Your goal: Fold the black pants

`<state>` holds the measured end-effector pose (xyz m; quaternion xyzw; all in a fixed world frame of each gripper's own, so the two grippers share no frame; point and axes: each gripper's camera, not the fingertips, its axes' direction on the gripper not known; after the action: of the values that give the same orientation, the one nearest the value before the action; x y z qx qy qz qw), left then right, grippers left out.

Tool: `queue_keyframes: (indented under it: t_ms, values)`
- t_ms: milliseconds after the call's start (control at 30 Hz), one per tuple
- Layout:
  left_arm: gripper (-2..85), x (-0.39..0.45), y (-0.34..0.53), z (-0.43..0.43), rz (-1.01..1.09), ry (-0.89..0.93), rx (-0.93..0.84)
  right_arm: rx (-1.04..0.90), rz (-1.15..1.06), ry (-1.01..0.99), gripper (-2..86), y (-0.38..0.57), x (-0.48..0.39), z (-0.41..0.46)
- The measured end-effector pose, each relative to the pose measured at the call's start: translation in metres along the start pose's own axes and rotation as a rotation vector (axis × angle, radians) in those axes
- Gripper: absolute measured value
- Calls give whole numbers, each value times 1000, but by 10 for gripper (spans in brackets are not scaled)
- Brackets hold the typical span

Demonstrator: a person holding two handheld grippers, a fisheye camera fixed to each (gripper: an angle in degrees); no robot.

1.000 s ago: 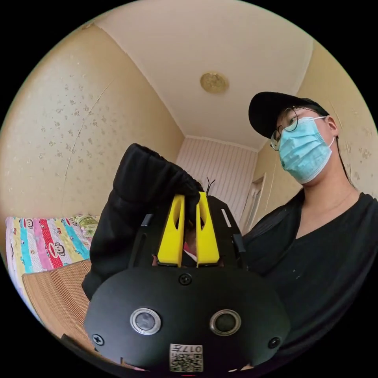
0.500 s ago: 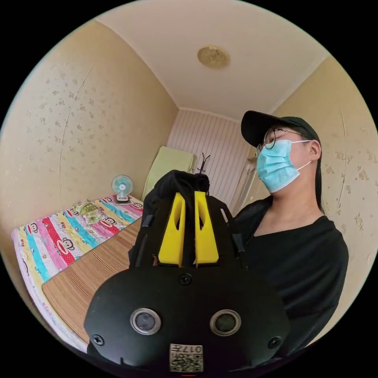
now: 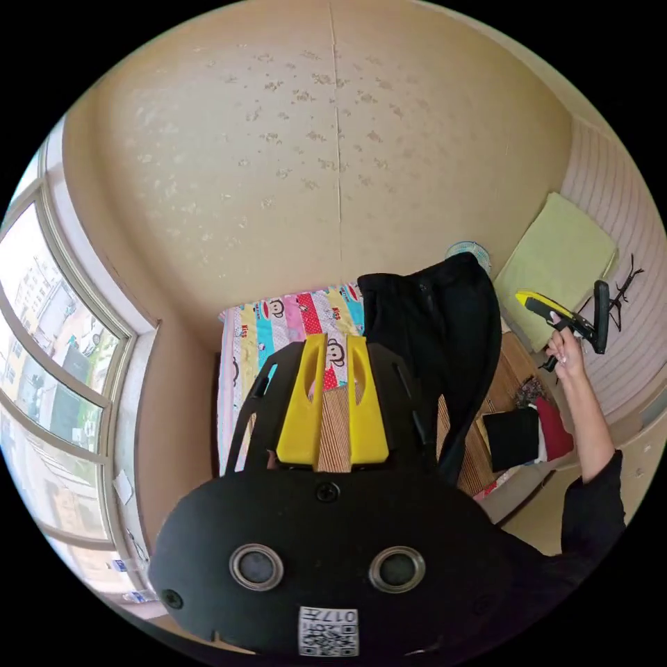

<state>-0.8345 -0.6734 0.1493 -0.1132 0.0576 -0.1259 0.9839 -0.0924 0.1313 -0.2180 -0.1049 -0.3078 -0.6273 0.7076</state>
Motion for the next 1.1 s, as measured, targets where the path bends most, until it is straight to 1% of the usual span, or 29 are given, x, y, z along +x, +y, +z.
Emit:
queue_keyframes:
  t_ms: [33, 67, 133, 167, 233, 267, 333, 433, 467, 533, 600, 667, 733, 800, 833, 900, 1000, 1100]
  values:
    - [60, -10, 30, 48, 9, 59, -30, -79, 10, -65, 88, 40, 11, 40]
    - [60, -15, 46, 74, 11, 94, -59, -127, 22, -98, 87, 63, 17, 61]
    - [59, -35, 131, 197, -26, 215, -287, -373, 119, -186, 87, 168, 42, 152]
    - [58, -39, 156, 228, -43, 228, -359, -442, 159, -198, 87, 198, 48, 173]
    - [50, -51, 263, 329, -148, 276, -625, -674, 324, -286, 86, 311, 60, 239]
    - [48, -53, 290, 349, -185, 306, -684, -710, 360, -308, 87, 334, 59, 249]
    - [51, -57, 388, 406, -319, 396, -905, -821, 483, -372, 90, 404, 49, 279]
    - [60, -59, 464, 428, -368, 341, -1033, -927, 539, -423, 99, 447, 24, 312]
    - [64, -61, 475, 429, -389, 334, -1044, -948, 537, -432, 101, 452, 18, 320]
    - [74, -75, 511, 425, -497, 343, -1028, -996, 532, -462, 114, 464, -5, 352]
    - [80, -86, 528, 424, -502, 340, -1005, -1014, 565, -473, 123, 472, -17, 375]
    - [89, -105, 538, 429, -455, 271, -1017, -1040, 605, -459, 131, 481, -28, 397]
    - [99, -147, 549, 436, -490, 165, -1019, -1086, 677, -453, 138, 494, -41, 420]
    - [105, -181, 551, 440, -564, 139, -976, -1087, 757, -450, 137, 506, -46, 427]
    - [107, -201, 550, 443, -594, 143, -942, -1068, 780, -414, 131, 509, -49, 425]
    - [111, -223, 544, 450, -608, 184, -896, -1037, 772, -397, 124, 508, -56, 420]
    - [111, -244, 536, 463, -561, 251, -883, -993, 737, -410, 131, 503, -71, 408]
    - [107, -249, 535, 458, -392, 178, -883, -1009, 550, -284, 132, 494, -103, 399]
